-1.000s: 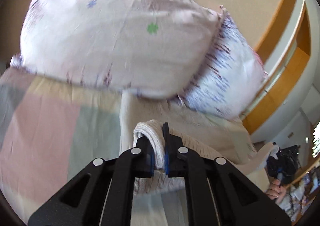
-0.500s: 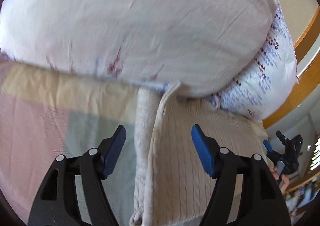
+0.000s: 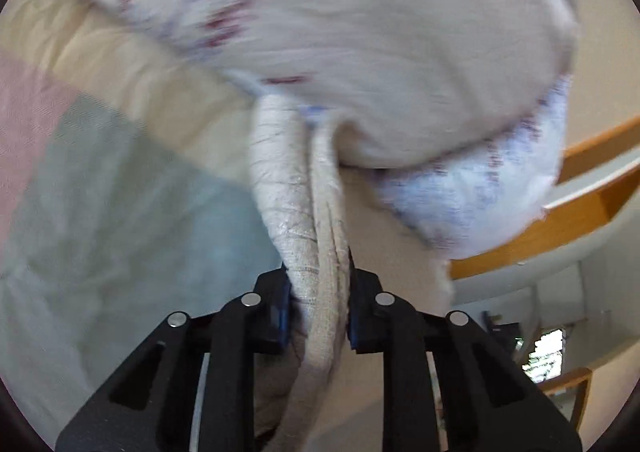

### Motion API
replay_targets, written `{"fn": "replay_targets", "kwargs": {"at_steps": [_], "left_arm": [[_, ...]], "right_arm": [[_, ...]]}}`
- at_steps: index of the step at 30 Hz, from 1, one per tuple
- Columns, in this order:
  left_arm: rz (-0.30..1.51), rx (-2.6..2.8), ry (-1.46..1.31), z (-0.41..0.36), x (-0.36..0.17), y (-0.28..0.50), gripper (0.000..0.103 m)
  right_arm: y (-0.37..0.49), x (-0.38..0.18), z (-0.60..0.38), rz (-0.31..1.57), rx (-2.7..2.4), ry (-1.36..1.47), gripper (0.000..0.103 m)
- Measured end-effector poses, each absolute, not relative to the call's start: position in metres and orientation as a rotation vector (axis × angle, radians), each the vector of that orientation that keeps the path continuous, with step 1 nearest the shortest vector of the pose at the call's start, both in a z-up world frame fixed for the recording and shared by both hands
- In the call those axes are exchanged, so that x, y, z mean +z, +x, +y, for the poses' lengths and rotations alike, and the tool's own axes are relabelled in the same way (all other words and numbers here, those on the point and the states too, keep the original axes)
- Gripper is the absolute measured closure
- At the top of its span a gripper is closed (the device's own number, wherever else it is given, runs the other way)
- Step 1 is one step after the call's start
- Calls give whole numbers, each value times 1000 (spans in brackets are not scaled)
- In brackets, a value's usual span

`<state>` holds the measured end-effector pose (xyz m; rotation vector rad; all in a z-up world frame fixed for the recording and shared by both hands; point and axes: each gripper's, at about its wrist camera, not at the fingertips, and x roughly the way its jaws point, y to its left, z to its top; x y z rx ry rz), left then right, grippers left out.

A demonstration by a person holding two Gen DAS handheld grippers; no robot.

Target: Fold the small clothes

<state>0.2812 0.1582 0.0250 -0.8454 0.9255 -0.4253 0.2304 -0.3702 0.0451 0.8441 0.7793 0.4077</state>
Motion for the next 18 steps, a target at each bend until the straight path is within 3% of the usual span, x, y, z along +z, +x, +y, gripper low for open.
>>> {"fn": "replay_targets", "kwargs": {"at_steps": [5, 9, 10, 12, 13, 16, 18], "left_arm": [[825, -664, -803, 49, 92, 298, 84], [852, -883, -919, -73, 80, 336, 78], [915, -953, -968, -99, 68, 347, 69], [1023, -1028, -1075, -130, 47, 353, 68], [1011, -1039, -1065, -128, 47, 350, 63], [840, -930, -901, -81, 66, 330, 26], [804, -795, -782, -53, 70, 321, 21]], "right_arm": [[215, 66, -395, 695, 346, 778, 11], [225, 70, -418, 660, 264, 804, 11], [229, 70, -421, 667, 251, 804, 11], [239, 68, -428, 700, 226, 791, 11], [243, 67, -433, 725, 216, 784, 11], [250, 61, -444, 796, 266, 808, 7], [257, 52, -446, 856, 313, 833, 6]]}}
